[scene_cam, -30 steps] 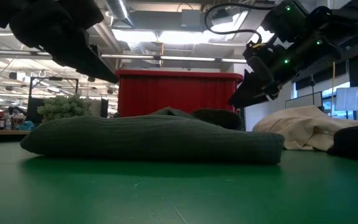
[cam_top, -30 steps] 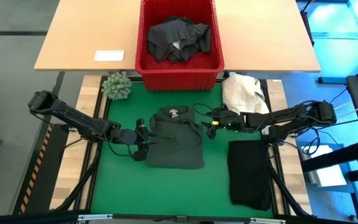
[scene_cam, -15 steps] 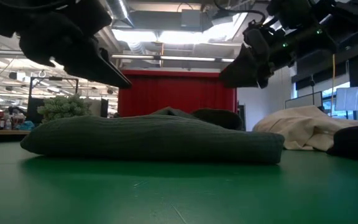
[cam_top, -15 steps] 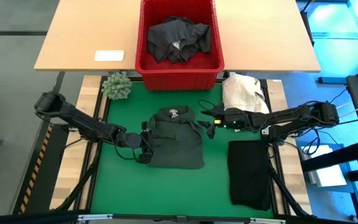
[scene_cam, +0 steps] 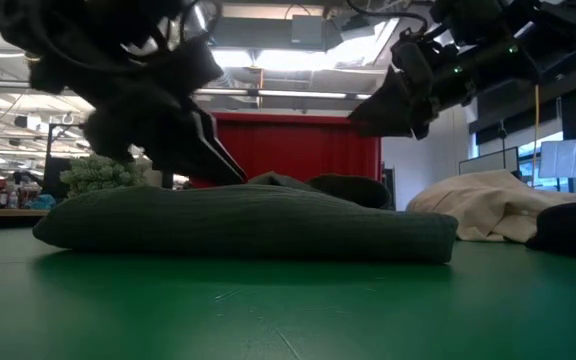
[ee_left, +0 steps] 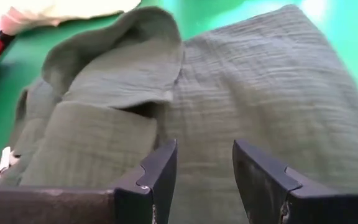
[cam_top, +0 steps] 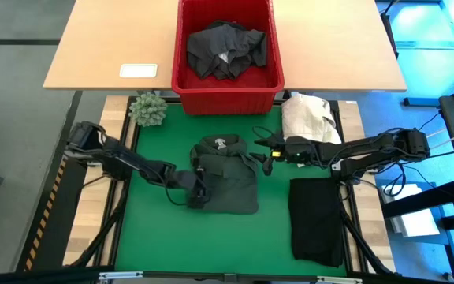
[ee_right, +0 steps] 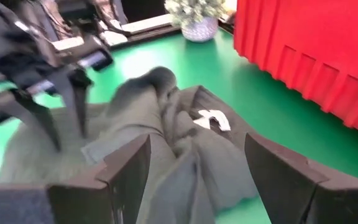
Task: Fold laundry
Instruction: Fold the green polo shirt
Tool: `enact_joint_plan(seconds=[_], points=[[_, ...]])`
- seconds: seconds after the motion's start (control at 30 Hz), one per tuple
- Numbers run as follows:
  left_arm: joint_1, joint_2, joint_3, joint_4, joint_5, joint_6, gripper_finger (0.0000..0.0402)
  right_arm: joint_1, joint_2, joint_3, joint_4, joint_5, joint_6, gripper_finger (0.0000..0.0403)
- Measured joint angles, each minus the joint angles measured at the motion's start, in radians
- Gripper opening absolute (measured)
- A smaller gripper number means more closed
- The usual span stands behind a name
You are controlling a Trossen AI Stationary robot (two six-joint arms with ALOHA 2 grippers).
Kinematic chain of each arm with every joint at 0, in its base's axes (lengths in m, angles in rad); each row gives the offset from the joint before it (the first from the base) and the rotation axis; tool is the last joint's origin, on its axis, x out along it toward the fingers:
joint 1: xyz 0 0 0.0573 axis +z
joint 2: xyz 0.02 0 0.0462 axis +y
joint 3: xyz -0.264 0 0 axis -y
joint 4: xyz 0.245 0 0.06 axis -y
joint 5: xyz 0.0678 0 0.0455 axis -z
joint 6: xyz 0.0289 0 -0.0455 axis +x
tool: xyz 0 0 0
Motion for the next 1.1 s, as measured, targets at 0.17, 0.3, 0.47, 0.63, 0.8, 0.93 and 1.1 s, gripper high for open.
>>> enact_joint_plan(seconds=[0.17, 0.3, 0.47, 0.63, 0.8, 0.93, 1.1], points=[[0.070, 0.026, 0.015, -0.004, -0.042, 0.007, 0.0149, 0.000, 0.000, 0.000, 0.035, -0.048, 0.001, 0.0262], [0.139, 0.023, 0.016, -0.005, -0.173, 0.064, 0.0149, 0.001, 0.000, 0.000, 0.043, -0.048, 0.003, 0.0262], [0.219, 0.019, 0.016, 0.004, -0.352, 0.105, 0.0149, 0.001, 0.000, 0.000, 0.048, -0.066, 0.017, 0.0262], [0.253, 0.012, 0.038, 0.034, -0.413, 0.160, 0.0149, 0.001, 0.000, 0.000, 0.050, -0.084, 0.019, 0.0262], [0.241, 0.010, 0.123, 0.035, -0.413, 0.295, 0.0149, 0.001, 0.000, 0.000, 0.052, -0.076, 0.019, 0.0262], [0.187, 0.010, 0.201, 0.011, -0.365, 0.359, 0.0149, 0.001, 0.000, 0.000, 0.049, -0.076, 0.019, 0.0262], [0.092, 0.009, 0.240, -0.144, -0.231, 0.364, 0.0149, 0.001, 0.000, 0.000, 0.050, -0.098, 0.019, 0.0262]])
